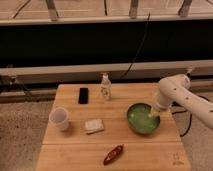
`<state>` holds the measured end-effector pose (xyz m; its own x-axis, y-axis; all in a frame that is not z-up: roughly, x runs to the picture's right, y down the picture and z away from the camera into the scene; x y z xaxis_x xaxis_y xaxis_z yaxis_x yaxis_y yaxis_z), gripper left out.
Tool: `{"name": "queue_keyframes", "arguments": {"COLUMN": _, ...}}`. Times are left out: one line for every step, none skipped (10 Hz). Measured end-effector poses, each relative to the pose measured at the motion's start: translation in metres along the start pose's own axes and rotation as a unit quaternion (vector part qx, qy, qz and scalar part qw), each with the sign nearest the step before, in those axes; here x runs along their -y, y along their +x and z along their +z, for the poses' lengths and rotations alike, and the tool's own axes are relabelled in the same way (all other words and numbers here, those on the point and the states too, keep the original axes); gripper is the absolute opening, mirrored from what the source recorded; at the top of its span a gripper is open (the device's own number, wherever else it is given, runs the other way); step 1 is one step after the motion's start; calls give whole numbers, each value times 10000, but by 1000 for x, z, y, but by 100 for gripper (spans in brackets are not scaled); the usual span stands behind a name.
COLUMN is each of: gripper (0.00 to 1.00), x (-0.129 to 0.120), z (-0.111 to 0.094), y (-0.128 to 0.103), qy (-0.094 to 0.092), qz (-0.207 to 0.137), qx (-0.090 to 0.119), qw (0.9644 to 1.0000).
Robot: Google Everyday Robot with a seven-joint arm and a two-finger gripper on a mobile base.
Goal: Push the ceramic bowl across the table
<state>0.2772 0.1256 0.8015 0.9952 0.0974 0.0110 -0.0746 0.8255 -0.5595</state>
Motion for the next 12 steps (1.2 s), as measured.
{"name": "queue_keyframes", "arguments": {"gripper": 1, "x": 2, "z": 0, "y": -1, "qy": -18, "qz": -21, "qx": 5, "qw": 10000}}
{"name": "queue_keyframes", "arguments": {"gripper": 1, "x": 2, "z": 2, "y": 1, "qy": -60, "qz": -24, "qx": -1, "qw": 10000}}
{"name": "queue_keyframes", "arguments": {"gripper": 1, "x": 6, "z": 3, "y": 1, "qy": -62, "qz": -17, "qx": 27, "qw": 10000}}
{"name": "queue_keyframes", "arguments": {"gripper": 1, "x": 6, "z": 5, "y": 3, "qy": -74, "qz": -1, "qx": 37, "qw": 10000}}
{"name": "queue_keyframes", "arguments": {"gripper": 1, "x": 4, "z": 6, "y": 4, "qy": -112, "qz": 10, "qx": 36, "qw": 9999}}
{"name": "queue_keyframes", "arguments": {"gripper": 1, "x": 7, "z": 8, "y": 5, "qy": -121, "qz": 19, "qx": 49, "qw": 9999}}
{"name": "queue_keyframes", "arguments": {"gripper": 1, "x": 11, "z": 9, "y": 4, "qy": -116, "qz": 6, "qx": 65, "qw": 9999}}
{"name": "queue_keyframes", "arguments": {"gripper": 1, "x": 12, "z": 10, "y": 1, "qy": -137, "qz": -28, "qx": 75, "qw": 9999}}
{"name": "queue_keyframes", "arguments": {"gripper": 1, "x": 12, "z": 10, "y": 1, "qy": -149, "qz": -38, "qx": 76, "qw": 9999}}
{"name": "queue_keyframes", "arguments": {"gripper": 1, "x": 13, "z": 11, "y": 2, "qy": -186, "qz": -29, "qx": 68, "qw": 9998}}
{"name": "queue_keyframes", "arguments": {"gripper": 1, "x": 17, "z": 13, "y": 3, "qy": -183, "qz": -51, "qx": 76, "qw": 9998}}
{"name": "queue_keyframes", "arguments": {"gripper": 1, "x": 17, "z": 14, "y": 3, "qy": -188, "qz": -74, "qx": 79, "qw": 9998}}
